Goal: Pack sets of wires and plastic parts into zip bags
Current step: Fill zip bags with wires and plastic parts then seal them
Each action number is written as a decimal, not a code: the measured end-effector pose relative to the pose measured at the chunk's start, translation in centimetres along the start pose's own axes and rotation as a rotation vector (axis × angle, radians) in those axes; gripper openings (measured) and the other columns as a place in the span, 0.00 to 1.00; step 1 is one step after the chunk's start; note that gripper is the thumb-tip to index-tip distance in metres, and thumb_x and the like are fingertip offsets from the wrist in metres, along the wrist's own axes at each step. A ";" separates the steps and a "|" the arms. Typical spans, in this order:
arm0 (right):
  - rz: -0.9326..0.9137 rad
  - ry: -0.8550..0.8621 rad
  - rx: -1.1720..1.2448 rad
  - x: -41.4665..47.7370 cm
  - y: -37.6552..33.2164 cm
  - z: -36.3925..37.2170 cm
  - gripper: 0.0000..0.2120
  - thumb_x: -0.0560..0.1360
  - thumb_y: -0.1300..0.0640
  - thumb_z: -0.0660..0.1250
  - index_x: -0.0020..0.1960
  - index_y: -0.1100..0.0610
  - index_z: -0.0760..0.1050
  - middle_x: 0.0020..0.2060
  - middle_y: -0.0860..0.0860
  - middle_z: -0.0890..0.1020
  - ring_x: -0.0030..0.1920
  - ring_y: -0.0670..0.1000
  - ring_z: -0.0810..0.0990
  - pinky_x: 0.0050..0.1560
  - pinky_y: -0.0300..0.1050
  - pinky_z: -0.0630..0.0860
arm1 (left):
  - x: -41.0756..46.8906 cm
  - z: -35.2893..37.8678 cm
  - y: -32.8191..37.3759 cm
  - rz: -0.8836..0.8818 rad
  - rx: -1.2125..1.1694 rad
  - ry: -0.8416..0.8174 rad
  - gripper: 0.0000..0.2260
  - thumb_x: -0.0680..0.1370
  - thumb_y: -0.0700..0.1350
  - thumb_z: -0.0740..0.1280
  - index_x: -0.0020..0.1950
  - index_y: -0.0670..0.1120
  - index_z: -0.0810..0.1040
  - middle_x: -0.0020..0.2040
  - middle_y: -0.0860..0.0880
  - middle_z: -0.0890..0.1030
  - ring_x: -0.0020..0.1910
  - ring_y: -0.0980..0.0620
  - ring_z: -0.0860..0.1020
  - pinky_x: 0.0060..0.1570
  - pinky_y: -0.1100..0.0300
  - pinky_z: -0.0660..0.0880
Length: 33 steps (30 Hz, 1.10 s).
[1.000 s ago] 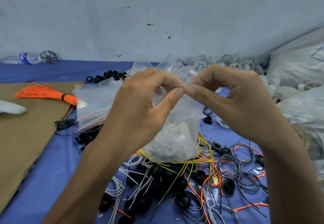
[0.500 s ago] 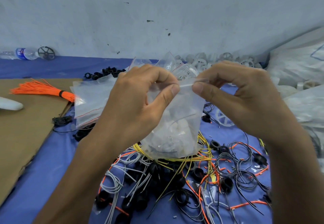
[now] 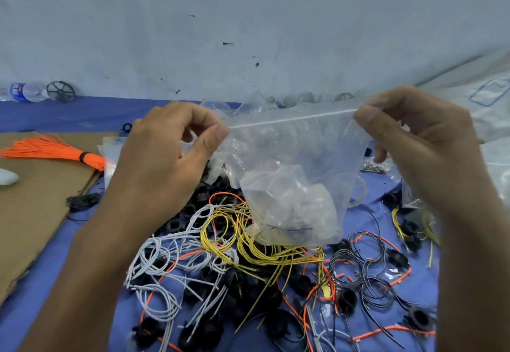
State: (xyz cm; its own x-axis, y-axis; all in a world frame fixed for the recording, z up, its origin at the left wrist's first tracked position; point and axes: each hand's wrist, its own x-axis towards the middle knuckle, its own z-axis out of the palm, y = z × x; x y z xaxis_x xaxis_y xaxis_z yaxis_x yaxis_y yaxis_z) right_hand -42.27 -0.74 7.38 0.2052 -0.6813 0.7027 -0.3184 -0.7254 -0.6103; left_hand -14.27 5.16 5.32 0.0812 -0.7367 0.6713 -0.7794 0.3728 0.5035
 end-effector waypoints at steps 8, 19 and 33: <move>0.089 0.241 0.215 -0.3 -1.1 -1.2 0.05 0.78 0.56 0.68 0.43 0.51 0.77 0.27 0.49 0.76 0.26 0.52 0.73 0.29 0.41 0.71 | 0.6 1.5 -4.7 0.018 -0.104 0.139 0.11 0.79 0.66 0.61 0.52 0.61 0.76 0.47 0.57 0.79 0.47 0.57 0.77 0.53 0.53 0.75; 0.626 0.649 -0.308 -9.4 5.8 -12.6 0.21 0.78 0.56 0.65 0.69 0.44 0.68 0.62 0.50 0.78 0.62 0.52 0.77 0.65 0.57 0.74 | 0.8 2.9 -11.8 -0.198 0.078 0.011 0.05 0.78 0.59 0.65 0.51 0.61 0.77 0.44 0.59 0.79 0.39 0.52 0.78 0.42 0.53 0.77; 0.362 0.016 -0.118 -3.4 2.7 2.4 0.09 0.80 0.51 0.64 0.58 0.41 0.77 0.52 0.34 0.79 0.47 0.47 0.78 0.44 0.38 0.76 | -3.0 5.8 -24.6 -0.554 0.445 -0.298 0.16 0.67 0.33 0.73 0.50 0.49 0.80 0.48 0.40 0.82 0.47 0.36 0.79 0.50 0.42 0.77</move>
State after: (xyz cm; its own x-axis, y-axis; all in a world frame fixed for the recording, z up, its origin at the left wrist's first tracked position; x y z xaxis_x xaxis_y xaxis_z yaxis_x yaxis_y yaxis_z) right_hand -41.60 -0.67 2.47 0.0459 -0.8889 0.4558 -0.4725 -0.4213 -0.7741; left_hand 1.03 -5.11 -12.21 0.4111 -0.8941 0.1779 -0.8551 -0.3106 0.4152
